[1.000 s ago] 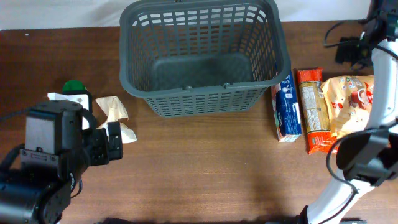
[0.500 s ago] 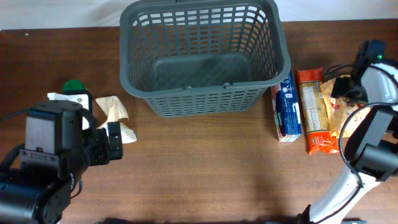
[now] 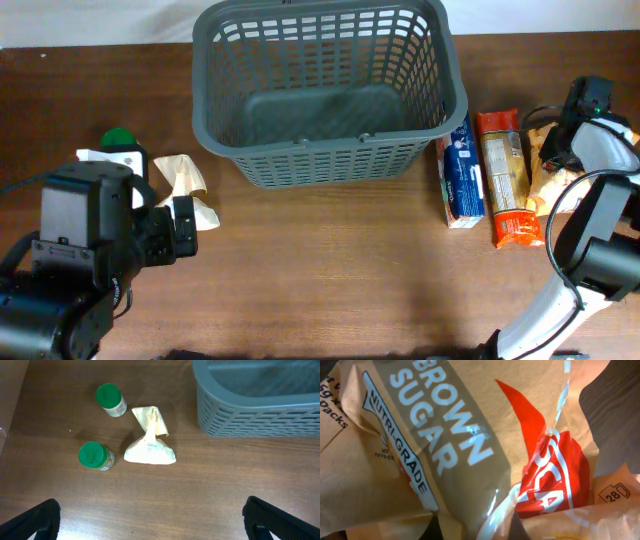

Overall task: Pack container
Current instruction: 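Grasp the brown sugar bag with the right gripper and lift, then lower the sugar bag into the basket and open the right gripper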

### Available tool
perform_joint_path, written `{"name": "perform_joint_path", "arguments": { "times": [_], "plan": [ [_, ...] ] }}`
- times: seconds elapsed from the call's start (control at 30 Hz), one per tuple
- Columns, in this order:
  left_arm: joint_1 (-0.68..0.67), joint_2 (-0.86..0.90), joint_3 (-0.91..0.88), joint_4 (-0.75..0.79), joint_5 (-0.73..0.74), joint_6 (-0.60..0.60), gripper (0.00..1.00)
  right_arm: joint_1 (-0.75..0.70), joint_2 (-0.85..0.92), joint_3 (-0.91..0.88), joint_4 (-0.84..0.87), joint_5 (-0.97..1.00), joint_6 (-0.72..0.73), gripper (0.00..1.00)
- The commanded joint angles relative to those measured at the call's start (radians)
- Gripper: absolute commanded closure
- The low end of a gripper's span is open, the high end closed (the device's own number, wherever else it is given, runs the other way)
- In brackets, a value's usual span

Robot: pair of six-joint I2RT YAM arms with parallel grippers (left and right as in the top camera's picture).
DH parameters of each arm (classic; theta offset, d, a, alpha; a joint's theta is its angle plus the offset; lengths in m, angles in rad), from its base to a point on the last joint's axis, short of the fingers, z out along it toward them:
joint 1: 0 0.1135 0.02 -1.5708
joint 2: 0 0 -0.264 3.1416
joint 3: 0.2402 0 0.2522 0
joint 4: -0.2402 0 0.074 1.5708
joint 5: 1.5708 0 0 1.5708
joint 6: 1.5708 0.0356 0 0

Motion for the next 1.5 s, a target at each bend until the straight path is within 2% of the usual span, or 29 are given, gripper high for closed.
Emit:
{"name": "perform_joint_path", "arguments": {
  "times": [0.0, 0.07, 0.2, 0.3, 0.4, 0.5, 0.53, 0.6, 0.63, 0.73, 0.83, 1.13, 1.27, 1.33, 1.47],
  "plan": [
    [0.005, -0.004, 0.003, -0.001, -0.011, -0.002, 0.01, -0.006, 0.114, 0.023, -0.21, -0.167, 0.095, 0.96],
    [0.005, -0.004, 0.003, -0.001, -0.011, -0.003, 0.01, -0.005, 0.092, 0.118, -0.294, -0.171, 0.115, 0.96],
    [0.005, -0.004, 0.003, -0.001, -0.011, -0.002, 0.01, 0.01, 0.015, 0.461, -0.536, -0.174, 0.114, 0.96],
    [0.005, -0.004, 0.003, -0.001, -0.011, -0.003, 0.01, 0.06, -0.059, 0.796, -0.704, -0.175, 0.114, 0.96],
    [0.005, -0.004, 0.003, -0.001, -0.011, -0.002, 0.01, 0.132, -0.109, 1.011, -0.782, -0.179, 0.105, 0.96],
    [0.005, -0.004, 0.003, -0.001, -0.011, -0.002, 0.01, 0.285, -0.171, 1.226, -0.789, -0.295, -0.018, 0.96],
    [0.005, -0.004, 0.003, -0.001, -0.01, -0.003, 0.01, 0.382, -0.191, 1.301, -0.768, -0.363, -0.103, 0.96],
    [0.005, -0.004, 0.003, -0.001, -0.011, -0.002, 0.01, 0.488, -0.2, 1.353, -0.741, -0.385, -0.174, 0.96],
    [0.005, -0.004, 0.003, -0.002, -0.011, -0.003, 0.01, 0.588, -0.2, 1.379, -0.715, -0.384, -0.222, 0.96],
    [0.005, -0.004, 0.003, -0.001, -0.011, -0.003, 0.01, 0.774, -0.177, 1.367, -0.653, -0.384, -0.31, 0.96],
    [0.005, -0.004, 0.003, -0.001, -0.01, -0.002, 0.01, 0.867, -0.118, 1.318, -0.637, -0.343, -0.362, 0.96],
    [0.005, -0.004, 0.003, -0.001, -0.01, -0.002, 0.01, 0.832, 0.119, 1.061, -0.638, -0.235, -0.362, 0.96],
    [0.005, -0.004, 0.003, -0.001, -0.01, -0.002, 0.01, 0.831, 0.148, 0.971, -0.63, -0.241, -0.361, 0.96],
    [0.005, -0.004, 0.003, -0.001, -0.01, -0.002, 0.01, 0.833, 0.149, 0.875, -0.577, -0.241, -0.358, 0.96],
    [0.005, -0.004, 0.003, -0.001, -0.011, -0.002, 0.01, 0.823, 0.149, 0.804, -0.515, -0.24, -0.358, 0.96]
  ]
}}
